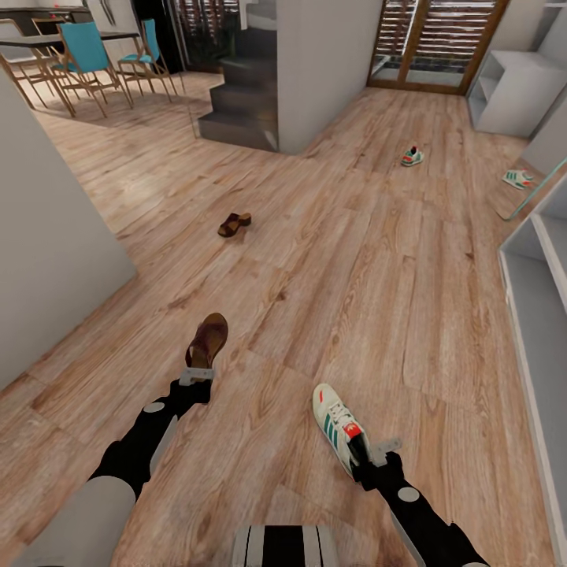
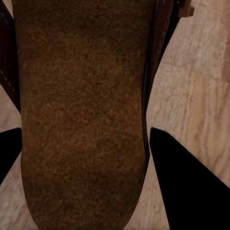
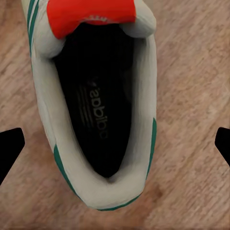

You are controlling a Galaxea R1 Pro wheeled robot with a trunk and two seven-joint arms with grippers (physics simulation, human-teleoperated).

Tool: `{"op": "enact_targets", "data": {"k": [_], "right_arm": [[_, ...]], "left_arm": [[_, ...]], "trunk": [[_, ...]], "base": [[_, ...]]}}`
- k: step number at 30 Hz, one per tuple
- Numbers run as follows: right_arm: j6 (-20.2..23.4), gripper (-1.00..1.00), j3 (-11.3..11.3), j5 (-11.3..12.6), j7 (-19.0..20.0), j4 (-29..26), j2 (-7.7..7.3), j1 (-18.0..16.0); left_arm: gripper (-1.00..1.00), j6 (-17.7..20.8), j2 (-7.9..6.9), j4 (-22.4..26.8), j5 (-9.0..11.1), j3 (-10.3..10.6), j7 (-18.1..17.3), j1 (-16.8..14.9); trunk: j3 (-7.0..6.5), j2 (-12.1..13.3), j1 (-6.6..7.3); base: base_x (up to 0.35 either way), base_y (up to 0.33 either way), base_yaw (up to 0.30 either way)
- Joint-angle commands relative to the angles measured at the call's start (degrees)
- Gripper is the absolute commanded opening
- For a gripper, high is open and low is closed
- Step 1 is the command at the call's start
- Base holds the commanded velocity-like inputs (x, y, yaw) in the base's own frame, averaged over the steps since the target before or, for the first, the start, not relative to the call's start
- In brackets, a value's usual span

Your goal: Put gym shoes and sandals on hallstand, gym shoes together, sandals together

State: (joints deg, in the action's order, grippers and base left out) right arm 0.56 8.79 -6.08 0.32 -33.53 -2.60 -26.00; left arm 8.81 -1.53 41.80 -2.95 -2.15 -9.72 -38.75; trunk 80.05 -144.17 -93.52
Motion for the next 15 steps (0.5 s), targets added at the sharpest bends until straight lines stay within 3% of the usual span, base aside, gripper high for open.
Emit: {"op": "enact_targets", "data": {"k": [1, 15], "right_arm": [[0.06, 1.0, 0.09, -0.6, 0.03, -0.04, -0.03, -0.01], [0.03, 1.0, 0.08, -0.6, 0.03, -0.04, -0.1, -0.01]], "left_arm": [[-1.0, 0.32, 0.04, 0.12, -0.38, -0.23, -0.48, -0.03], [-1.0, 0.24, 0.04, 0.17, -0.38, -0.24, -0.48, -0.02]], "trunk": [[0.35, -0.03, -0.01], [2.4, -0.12, -0.19]], "base": [[0.0, 0.0, 0.0], [0.0, 0.0, 0.0]]}}
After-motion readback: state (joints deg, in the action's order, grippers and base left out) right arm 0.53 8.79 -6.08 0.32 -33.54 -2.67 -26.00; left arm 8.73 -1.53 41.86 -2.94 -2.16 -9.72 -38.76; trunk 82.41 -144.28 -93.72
